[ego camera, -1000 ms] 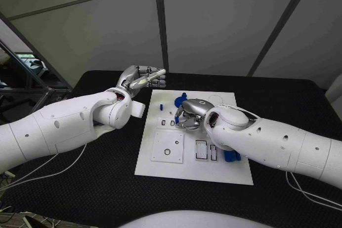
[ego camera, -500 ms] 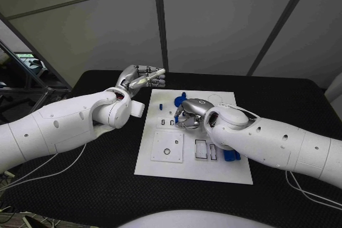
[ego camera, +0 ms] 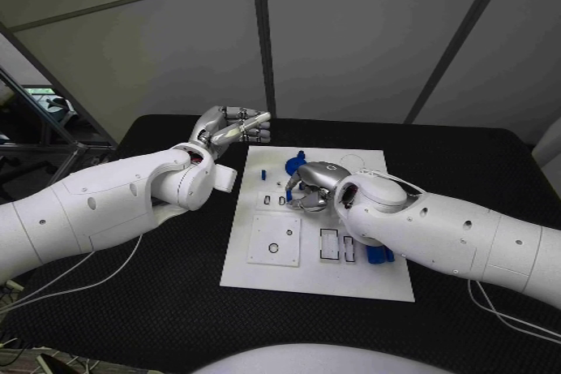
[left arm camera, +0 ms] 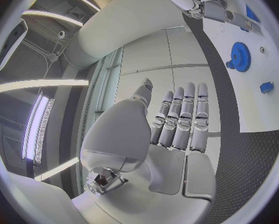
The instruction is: Assemble the parts on the task board
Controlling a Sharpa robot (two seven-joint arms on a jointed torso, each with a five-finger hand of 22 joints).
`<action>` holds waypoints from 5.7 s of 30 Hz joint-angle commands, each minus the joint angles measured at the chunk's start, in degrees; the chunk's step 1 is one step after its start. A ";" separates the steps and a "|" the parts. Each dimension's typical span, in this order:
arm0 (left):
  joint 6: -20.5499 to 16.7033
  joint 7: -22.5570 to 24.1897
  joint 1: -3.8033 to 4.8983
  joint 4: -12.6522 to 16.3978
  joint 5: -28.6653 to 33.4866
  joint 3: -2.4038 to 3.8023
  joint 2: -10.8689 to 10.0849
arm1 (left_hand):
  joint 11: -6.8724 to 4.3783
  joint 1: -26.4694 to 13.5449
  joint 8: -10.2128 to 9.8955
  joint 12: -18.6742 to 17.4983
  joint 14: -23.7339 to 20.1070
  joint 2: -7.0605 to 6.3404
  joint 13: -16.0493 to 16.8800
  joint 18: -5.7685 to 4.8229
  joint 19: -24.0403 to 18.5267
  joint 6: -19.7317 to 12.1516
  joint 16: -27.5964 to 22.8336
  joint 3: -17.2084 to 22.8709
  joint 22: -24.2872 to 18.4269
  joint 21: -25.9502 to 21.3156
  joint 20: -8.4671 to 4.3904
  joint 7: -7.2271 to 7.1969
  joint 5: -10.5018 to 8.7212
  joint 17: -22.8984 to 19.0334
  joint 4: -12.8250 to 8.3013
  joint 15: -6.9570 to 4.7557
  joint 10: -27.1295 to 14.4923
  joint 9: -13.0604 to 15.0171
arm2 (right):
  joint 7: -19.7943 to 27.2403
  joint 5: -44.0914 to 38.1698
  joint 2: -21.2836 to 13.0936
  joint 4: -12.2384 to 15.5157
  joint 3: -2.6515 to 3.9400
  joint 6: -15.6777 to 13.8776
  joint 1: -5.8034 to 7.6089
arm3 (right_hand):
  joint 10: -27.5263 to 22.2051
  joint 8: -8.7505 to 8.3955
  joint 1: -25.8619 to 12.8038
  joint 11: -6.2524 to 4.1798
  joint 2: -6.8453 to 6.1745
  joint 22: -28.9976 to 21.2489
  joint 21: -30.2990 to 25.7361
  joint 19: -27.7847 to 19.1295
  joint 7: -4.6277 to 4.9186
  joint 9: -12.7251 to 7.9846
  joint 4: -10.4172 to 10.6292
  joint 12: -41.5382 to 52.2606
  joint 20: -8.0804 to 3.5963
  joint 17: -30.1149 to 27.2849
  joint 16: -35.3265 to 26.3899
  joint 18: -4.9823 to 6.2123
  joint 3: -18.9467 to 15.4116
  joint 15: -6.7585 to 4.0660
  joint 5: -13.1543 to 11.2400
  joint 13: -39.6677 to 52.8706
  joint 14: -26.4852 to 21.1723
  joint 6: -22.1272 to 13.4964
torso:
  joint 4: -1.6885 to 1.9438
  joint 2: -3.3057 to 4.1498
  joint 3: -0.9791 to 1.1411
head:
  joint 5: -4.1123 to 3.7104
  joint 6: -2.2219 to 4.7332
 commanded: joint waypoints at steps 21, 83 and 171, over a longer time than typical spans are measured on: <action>0.30 0.07 0.08 -0.36 -0.04 0.02 0.07 | 0.23 0.04 -0.39 -0.22 -0.25 0.56 -0.06 -0.72 -0.38 -0.11 -0.27 0.14 -0.08 -0.30 0.04 0.26 0.04 0.08 -0.43 0.03 0.00 -0.04 | 0.64 2.93 -1.86 3.15 -0.08 -4.99 -0.51 | 3.46 0.11 -0.12 0.84 -1.15 -1.31 -0.99 -1.14 0.34 0.00 0.96 -0.97 0.25 13.55 -0.93 0.96 -2.23 0.83 -0.19 11.58 5.56 -4.75 | -0.21 -0.07 0.04 | -0.19 -0.06; 35.26 -56.58 15.60 -6.46 -47.78 -11.07 10.90 | -9.42 -12.79 28.36 61.69 32.42 7.27 57.69 -6.37 28.97 -0.90 75.56 -22.22 59.22 58.09 -10.70 -8.38 0.03 77.03 13.91 -10.59 11.96 30.43 | 13.89 38.03 -24.08 10.05 4.18 -10.17 6.97 | -3.05 7.37 2.84 -0.27 0.12 -16.12 -10.98 -8.58 -0.84 0.98 1.83 -9.94 -0.54 5.74 -8.89 3.53 -3.19 -0.07 5.48 3.15 2.17 2.07 | -1.35 -2.50 0.43 | -0.87 -1.82; 39.68 -56.96 15.49 -11.75 -43.95 -14.54 17.99 | -8.83 -6.83 30.07 59.49 31.22 10.34 55.40 -5.80 26.48 -5.04 73.74 -17.89 57.67 56.49 -10.22 -7.79 0.16 74.79 10.46 -10.08 8.73 35.70 | 12.07 35.36 -21.33 8.33 4.17 -9.01 6.97 | -4.38 7.58 2.95 -0.13 0.15 -19.21 -13.20 -9.98 -0.65 0.55 1.99 -11.63 -0.46 4.21 -10.51 4.03 -2.92 0.05 7.49 1.51 1.40 1.08 | -1.34 -2.40 0.41 | -0.94 -4.00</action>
